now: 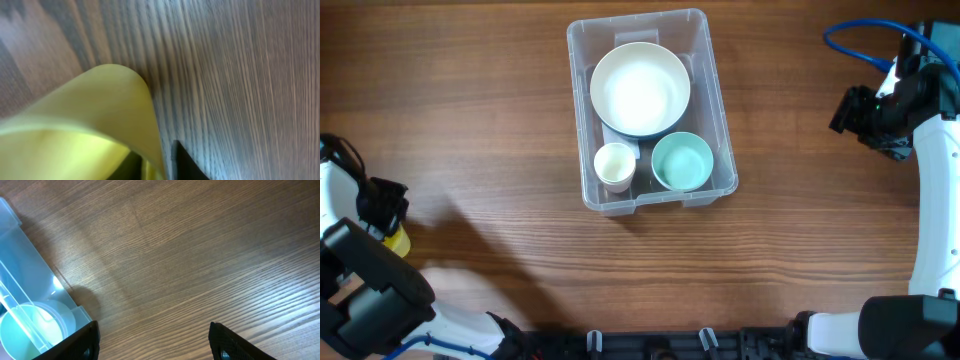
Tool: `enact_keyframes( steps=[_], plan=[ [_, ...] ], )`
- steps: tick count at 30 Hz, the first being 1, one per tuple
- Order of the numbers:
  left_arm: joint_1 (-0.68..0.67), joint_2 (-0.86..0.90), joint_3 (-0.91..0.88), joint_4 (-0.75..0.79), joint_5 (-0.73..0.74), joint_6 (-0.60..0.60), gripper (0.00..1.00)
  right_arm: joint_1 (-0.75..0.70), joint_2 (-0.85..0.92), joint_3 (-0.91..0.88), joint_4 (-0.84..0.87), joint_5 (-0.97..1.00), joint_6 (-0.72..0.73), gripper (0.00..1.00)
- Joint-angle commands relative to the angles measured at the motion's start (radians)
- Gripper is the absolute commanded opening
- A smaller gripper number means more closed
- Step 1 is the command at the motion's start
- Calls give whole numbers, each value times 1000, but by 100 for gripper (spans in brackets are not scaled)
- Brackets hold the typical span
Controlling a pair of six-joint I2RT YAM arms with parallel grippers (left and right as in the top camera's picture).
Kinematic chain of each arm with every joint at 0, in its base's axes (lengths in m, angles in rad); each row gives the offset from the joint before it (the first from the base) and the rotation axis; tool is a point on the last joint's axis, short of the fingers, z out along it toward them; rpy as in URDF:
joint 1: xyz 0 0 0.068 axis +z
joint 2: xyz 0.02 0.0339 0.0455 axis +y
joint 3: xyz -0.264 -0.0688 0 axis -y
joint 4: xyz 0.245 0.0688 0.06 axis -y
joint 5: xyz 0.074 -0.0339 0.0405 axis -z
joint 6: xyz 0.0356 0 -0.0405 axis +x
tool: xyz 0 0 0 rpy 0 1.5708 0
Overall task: Pack container
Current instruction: 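Move left gripper to the yellow cup and grasp it, then lower the yellow cup into the white cup and release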
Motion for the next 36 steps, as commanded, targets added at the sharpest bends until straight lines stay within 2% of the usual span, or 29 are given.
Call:
enact_keyframes(
  steps=[1, 7, 10, 13, 18, 22, 28, 31, 36],
  plan=[
    [-57, -66, -5, -15, 27, 4, 4, 2, -5, -8, -1, -5, -18, 71],
    [-245, -259, -4, -74, 35, 3, 4, 2, -5, -8, -1, -5, -18, 71],
    [-433, -412, -3, -85, 42, -27, 4, 2, -5, -8, -2, -6, -18, 71],
    [-706, -530, 57, -82, 41, -93, 4, 2, -5, -8, -2, -18, -18, 71],
    [-1041, -484, 265, -89, -5, -163, 4, 2, -5, -8, -2, -25, -18, 71],
    [-1159, -353, 386, -105, -4, -163, 4, 2, -5, -8, -2, -25, -18, 71],
    [-1265, -133, 400, -105, 1, -161, 4, 2, -5, -8, -2, -25, -18, 71],
    [-1291, -50, 400, -111, 1, -162, 4, 2, -5, -8, -1, -24, -18, 71],
    [-1293, -11, 400, -124, 0, -161, 4, 2, -5, -8, -1, -24, -18, 71]
  ],
)
